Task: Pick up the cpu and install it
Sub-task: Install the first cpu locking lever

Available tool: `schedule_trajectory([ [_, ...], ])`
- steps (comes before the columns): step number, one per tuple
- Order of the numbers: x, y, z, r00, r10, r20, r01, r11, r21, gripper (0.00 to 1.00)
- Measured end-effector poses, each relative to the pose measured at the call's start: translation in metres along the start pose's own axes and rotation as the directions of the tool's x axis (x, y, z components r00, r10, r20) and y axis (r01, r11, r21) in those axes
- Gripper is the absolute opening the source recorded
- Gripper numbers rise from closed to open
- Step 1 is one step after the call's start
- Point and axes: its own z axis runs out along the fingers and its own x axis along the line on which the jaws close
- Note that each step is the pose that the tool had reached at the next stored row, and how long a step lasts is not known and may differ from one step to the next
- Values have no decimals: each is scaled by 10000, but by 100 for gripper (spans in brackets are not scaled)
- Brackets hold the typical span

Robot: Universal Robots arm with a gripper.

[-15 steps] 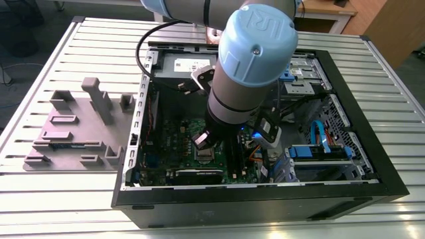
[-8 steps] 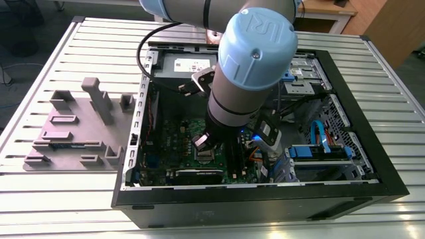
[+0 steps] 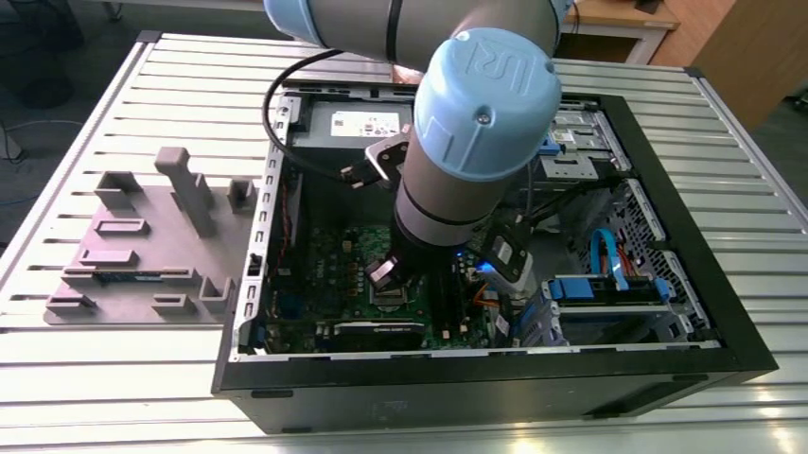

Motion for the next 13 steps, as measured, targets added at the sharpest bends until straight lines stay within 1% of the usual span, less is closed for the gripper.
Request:
schedule_trajectory([
  [3,1,-4,23,10000,36,6,-36,10000,2,11],
  [8,4,-7,31,10000,42,10,-42,10000,0,11],
  [13,13,-24,43,10000,41,9,-41,10000,1,11],
])
